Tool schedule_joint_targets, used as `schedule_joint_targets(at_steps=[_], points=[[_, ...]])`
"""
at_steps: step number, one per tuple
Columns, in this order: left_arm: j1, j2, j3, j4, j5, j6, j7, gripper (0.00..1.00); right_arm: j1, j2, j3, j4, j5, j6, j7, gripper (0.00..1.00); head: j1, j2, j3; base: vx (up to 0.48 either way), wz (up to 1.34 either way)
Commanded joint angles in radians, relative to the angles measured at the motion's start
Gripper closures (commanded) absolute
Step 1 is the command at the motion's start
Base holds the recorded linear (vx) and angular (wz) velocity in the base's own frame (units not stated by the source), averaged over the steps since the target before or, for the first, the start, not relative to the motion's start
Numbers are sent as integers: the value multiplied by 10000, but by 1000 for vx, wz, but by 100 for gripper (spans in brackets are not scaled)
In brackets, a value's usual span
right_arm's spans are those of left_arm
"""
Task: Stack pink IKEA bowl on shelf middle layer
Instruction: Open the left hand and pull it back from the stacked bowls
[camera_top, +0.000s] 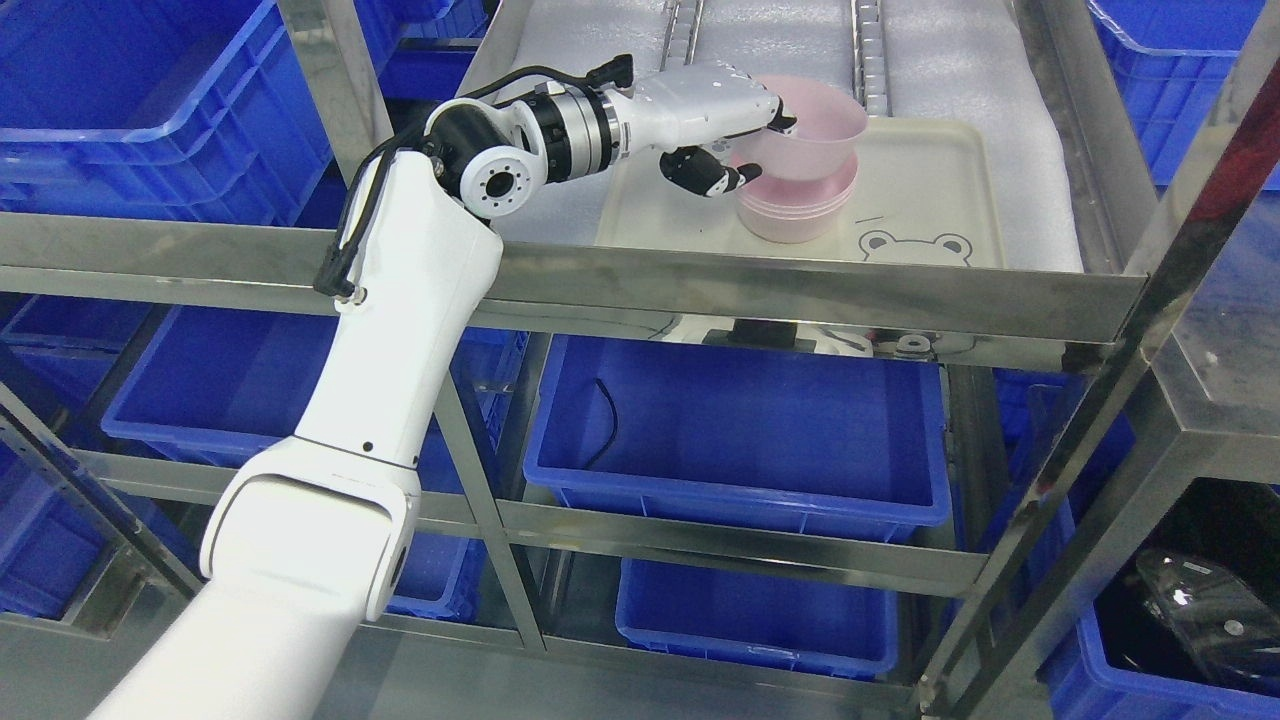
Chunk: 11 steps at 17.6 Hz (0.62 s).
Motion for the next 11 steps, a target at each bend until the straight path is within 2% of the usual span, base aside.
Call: schedule_joint_targets(at_steps=[1,3,7,9,11], points=[[28,38,-105,244,-136,-4,16,74,216,-175,0,-175,0,6,-7,0,0,0,0,0,0],[58,38,-75,244,-351,11,16,64,216,-175,0,-175,0,6,-7,0,0,0,0,0,0],[44,38,78,138,-352,11,-15,52,216,-175,0,-175,0,6,-7,0,0,0,0,0,0],[-48,38,886,-502,-199,194,0,40,216,-175,0,-175,0,6,-7,0,0,0,0,0,0],[43,38,1978,-1516,471,881,0,18,216,-175,0,-175,0,6,-7,0,0,0,0,0,0]])
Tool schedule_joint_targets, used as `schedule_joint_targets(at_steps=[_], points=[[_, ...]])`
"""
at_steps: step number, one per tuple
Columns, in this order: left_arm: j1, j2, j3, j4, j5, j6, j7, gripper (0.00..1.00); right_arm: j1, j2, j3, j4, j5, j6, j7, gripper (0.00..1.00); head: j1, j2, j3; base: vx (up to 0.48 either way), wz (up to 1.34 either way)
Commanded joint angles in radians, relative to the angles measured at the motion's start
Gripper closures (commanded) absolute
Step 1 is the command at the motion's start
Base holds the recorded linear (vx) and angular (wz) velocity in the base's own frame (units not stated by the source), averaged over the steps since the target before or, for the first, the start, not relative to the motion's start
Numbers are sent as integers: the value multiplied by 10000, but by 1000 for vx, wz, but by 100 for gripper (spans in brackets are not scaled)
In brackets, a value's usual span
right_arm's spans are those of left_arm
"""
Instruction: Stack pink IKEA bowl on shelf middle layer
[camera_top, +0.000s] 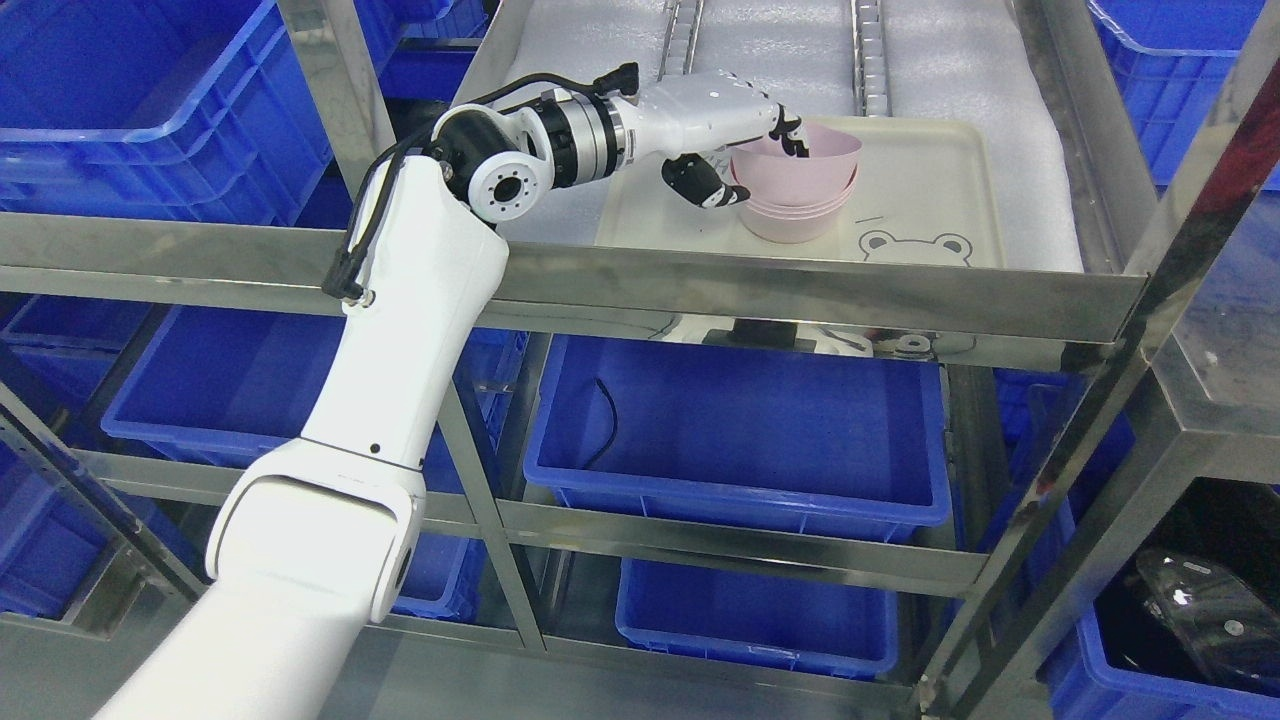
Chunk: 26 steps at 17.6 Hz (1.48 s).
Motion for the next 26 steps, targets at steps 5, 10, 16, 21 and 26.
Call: schedule_joint_targets(at_steps=[5,10,16,21,26], points=[[374,126,333,-1874,6451,1326,100,10,215,-175,0,-175,0,6,-7,0,0,0,0,0,0],[2993,126,-3837,-3791,7854,1265,545,8,215,-175,0,-175,0,6,-7,0,0,0,0,0,0],[5957,126,-4935,-4331,7440,606,132,8,215,-175,0,-175,0,6,-7,0,0,0,0,0,0],[9204,126,-2472,-4239,7440,313,192,7,215,-175,0,-175,0,6,-7,0,0,0,0,0,0],[11527,126,-166,-3733,7455,390,2870,1,215,-175,0,-175,0,6,-7,0,0,0,0,0,0]])
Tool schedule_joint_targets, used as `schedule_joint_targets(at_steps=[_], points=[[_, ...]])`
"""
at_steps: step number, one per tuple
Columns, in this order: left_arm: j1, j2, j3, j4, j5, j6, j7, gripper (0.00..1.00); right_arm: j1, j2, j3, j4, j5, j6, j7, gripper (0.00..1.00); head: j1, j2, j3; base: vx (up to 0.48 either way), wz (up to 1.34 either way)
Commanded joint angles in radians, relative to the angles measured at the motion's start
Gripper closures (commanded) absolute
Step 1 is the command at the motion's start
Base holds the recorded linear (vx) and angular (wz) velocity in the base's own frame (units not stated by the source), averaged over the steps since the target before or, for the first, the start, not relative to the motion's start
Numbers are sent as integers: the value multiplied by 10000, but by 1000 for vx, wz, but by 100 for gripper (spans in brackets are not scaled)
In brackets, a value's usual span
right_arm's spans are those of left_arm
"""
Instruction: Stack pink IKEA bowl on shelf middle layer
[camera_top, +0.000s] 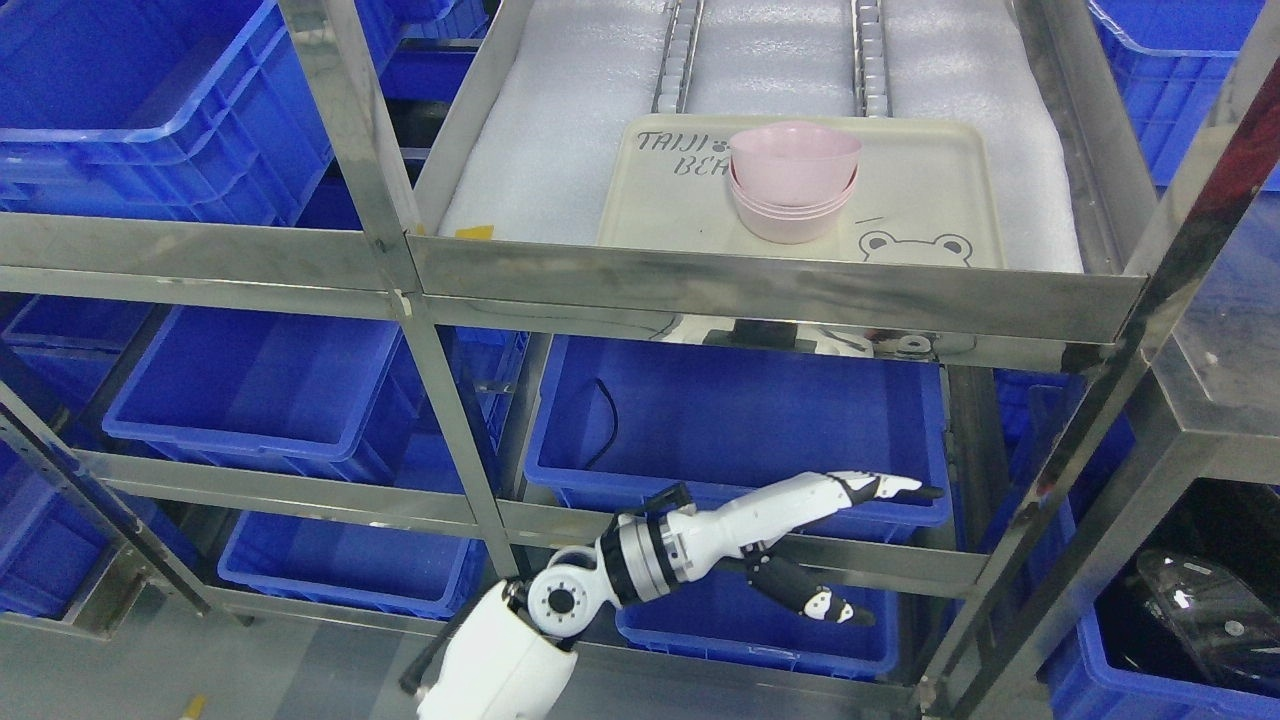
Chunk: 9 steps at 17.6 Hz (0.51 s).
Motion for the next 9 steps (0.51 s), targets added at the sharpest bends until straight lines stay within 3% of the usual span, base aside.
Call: schedule_joint_targets(at_steps=[1,4,6,9], points=[[2550,133,2322,-34,106,187,2532,1,214,-175,0,-175,0,6,-1,0,0,0,0,0,0],[2535,133,2508,-124,259,1029,5126,0,214,-175,0,-175,0,6,-1,0,0,0,0,0,0],[2566,133,2584,-674,290,1398,5517,0,214,-175,0,-175,0,6,-1,0,0,0,0,0,0],[2566,133,2876,-1808,977,2744,5503,0,214,-175,0,-175,0,6,-1,0,0,0,0,0,0]])
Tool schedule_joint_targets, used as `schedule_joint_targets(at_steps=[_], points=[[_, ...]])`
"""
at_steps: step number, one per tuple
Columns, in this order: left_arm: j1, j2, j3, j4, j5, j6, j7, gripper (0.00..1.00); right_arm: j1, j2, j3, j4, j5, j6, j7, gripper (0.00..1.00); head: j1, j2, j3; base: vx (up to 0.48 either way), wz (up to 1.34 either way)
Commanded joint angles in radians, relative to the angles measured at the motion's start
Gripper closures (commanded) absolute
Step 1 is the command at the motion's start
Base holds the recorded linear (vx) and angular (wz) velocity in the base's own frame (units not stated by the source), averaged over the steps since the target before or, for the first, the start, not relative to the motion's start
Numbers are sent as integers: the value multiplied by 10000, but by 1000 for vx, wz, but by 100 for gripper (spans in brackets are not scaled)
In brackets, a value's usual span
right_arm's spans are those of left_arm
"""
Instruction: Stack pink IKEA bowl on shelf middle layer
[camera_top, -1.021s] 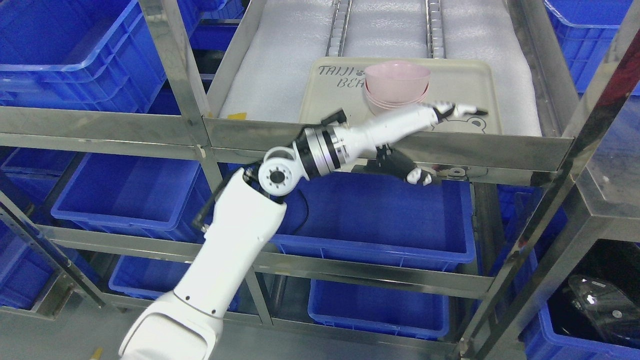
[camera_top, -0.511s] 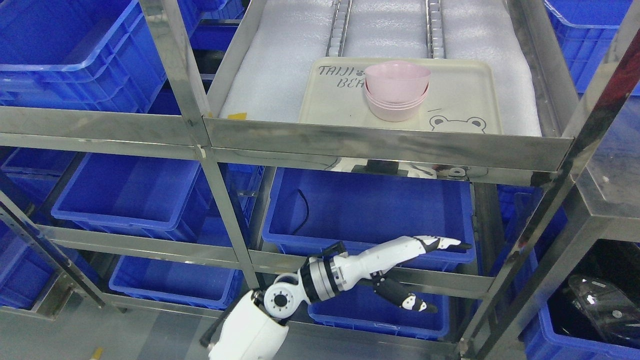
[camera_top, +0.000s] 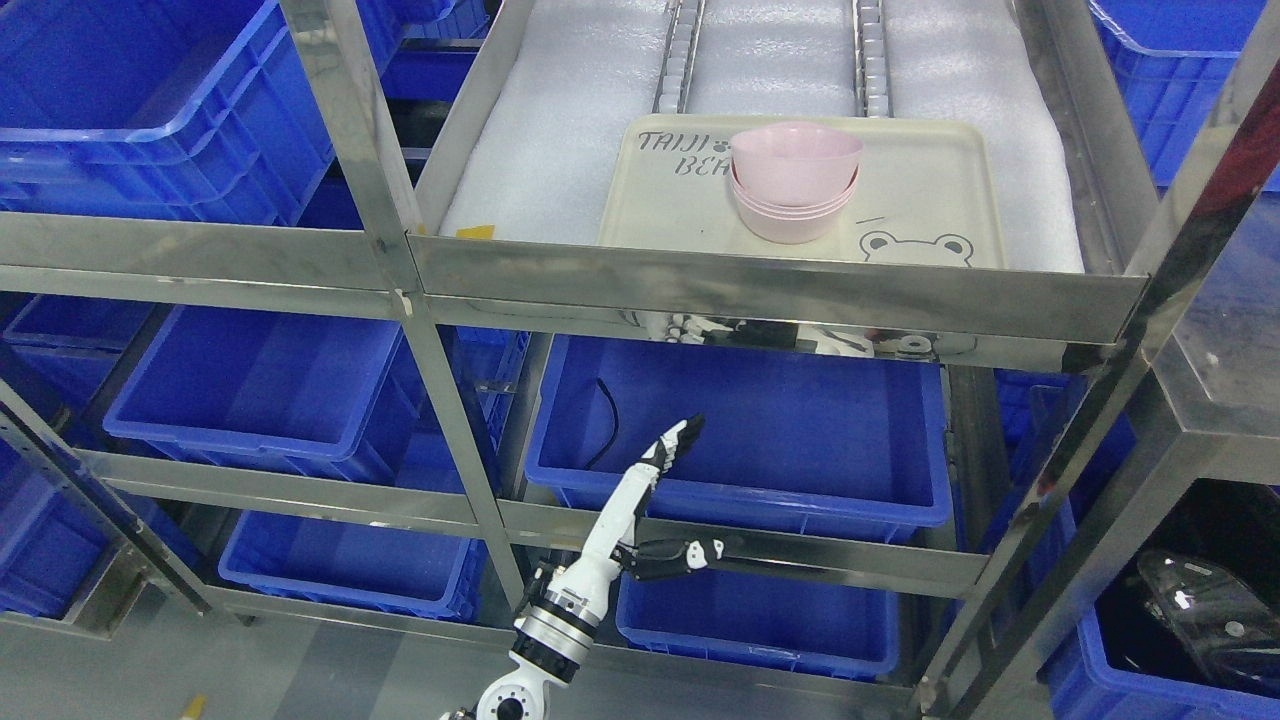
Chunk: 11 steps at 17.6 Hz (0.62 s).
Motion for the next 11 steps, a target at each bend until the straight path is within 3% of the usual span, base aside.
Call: schedule_joint_targets(at_steps=[1,3,11], points=[[454,158,1360,-1851,877,1727,356,0,215,-175,0,-175,0,6,0,0,0,0,0,0,0],[454,158,1299,-2206,879,2223,341,0,215,-175,0,-175,0,6,0,0,0,0,0,0,0],[439,158,1115,-2207,879,2209,341,0,215,-175,0,-175,0,6,0,0,0,0,0,0,0]])
